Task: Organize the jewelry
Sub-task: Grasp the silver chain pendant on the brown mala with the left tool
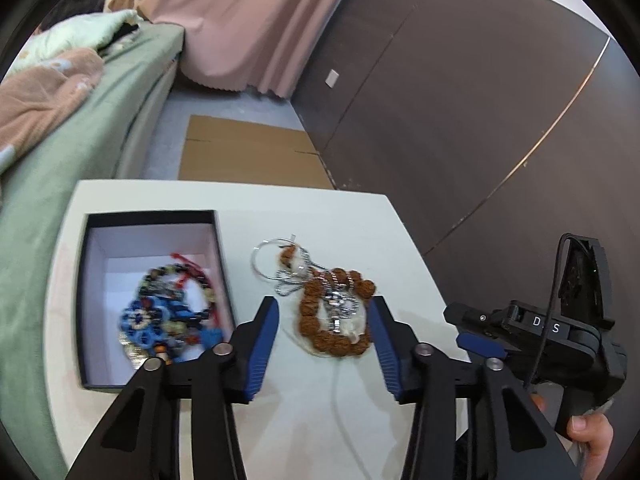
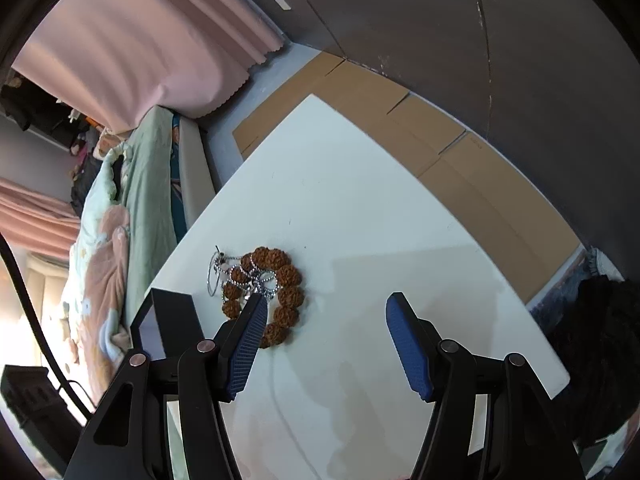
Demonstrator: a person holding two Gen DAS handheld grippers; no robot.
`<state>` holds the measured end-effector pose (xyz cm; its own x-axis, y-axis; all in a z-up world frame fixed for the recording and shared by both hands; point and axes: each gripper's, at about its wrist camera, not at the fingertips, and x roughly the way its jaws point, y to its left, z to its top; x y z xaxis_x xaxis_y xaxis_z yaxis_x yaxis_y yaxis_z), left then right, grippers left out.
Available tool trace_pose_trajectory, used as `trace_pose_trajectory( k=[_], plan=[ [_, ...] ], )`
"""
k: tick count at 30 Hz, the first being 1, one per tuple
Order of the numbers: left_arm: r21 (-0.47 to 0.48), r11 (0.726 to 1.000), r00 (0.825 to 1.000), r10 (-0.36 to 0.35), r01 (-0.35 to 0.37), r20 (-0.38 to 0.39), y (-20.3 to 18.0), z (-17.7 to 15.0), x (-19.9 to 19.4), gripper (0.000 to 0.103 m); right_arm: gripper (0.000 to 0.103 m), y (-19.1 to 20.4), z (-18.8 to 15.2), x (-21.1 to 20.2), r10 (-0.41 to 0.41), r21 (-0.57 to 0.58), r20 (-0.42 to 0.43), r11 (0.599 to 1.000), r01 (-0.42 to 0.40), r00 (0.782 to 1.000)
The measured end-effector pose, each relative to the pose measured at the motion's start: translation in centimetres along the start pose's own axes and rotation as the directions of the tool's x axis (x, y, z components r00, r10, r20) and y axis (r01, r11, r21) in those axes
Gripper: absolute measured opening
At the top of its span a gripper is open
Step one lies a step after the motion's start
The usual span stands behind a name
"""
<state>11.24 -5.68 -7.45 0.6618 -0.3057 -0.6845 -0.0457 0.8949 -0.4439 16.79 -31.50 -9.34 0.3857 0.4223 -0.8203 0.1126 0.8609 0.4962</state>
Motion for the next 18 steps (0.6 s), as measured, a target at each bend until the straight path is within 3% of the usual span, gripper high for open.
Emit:
trace_pose_trajectory(
  k=[11, 18],
  plan=[
    [0.092, 0.996, 0.996, 0.025, -0.018, -0.08, -3.3, -0.6, 5.3, 0.018, 0.063, -1.2, 1.2, 0.7, 0.049, 0.082, -0.045, 0.996, -0.045, 0.998],
    [0.11, 0.992, 0.992, 0.076, -0.066, -0.097, -3.4, -0.8, 7.6, 0.013, 0.063, -1.4, 2.1, 1.3, 0.071, 0.121, -0.063, 0.991, -0.063, 0.996]
  ],
)
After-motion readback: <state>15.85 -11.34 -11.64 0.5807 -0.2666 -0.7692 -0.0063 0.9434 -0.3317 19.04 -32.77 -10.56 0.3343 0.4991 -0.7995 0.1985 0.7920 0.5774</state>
